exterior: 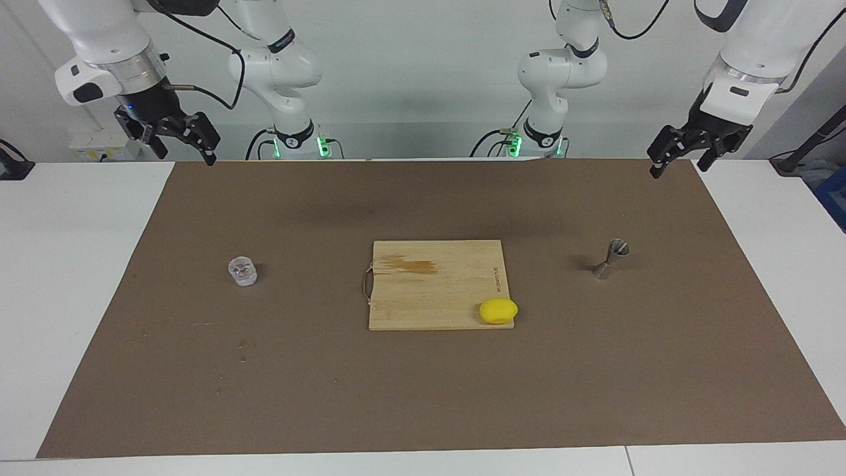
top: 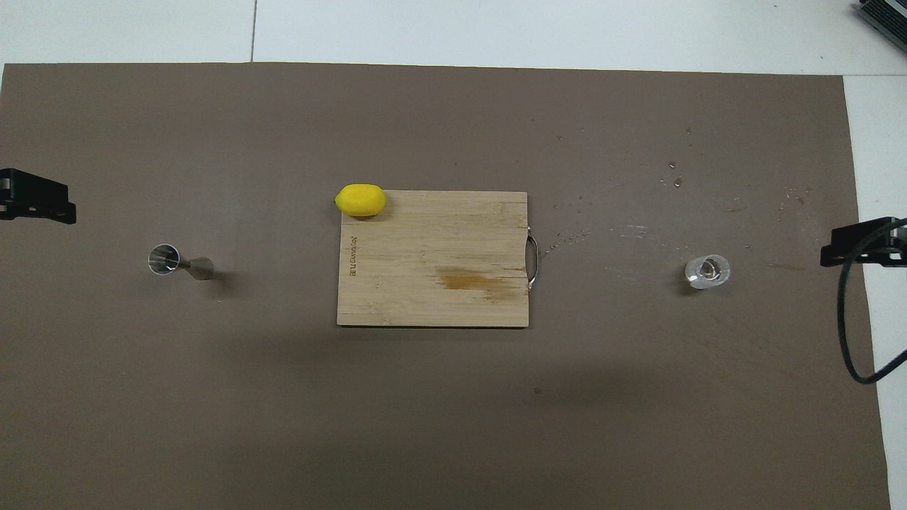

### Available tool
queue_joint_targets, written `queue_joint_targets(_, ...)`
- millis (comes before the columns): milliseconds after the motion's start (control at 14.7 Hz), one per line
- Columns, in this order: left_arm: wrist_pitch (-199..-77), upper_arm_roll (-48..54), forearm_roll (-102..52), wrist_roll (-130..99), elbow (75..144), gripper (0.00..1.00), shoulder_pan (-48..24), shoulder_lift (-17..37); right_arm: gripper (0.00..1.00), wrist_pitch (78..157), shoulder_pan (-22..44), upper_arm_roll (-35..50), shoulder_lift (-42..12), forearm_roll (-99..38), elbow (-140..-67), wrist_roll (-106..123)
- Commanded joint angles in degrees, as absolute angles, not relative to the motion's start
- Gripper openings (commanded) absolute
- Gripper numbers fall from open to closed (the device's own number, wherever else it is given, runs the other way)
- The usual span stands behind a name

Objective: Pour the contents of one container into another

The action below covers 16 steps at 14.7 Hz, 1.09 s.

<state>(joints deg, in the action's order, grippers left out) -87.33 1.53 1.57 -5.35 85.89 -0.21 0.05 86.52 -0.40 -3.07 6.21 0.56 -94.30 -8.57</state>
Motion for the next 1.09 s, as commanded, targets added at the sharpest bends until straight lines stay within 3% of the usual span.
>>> queue_joint_targets(0, -87.8, 1.9, 2.2, -4.5, 86.2, 1.00, 0.5, -0.5, 1.00, 87.5, -0.6, -2.9, 7.9, 1.1, -96.5, -9.6)
queue_joint_targets(1022, -87.5, 1.8, 2.2, -4.3, 86.4, 1.00, 0.5, -0.6, 1.00, 88.8, -0.8, -2.8, 8.3, -1.4, -97.8, -1.7)
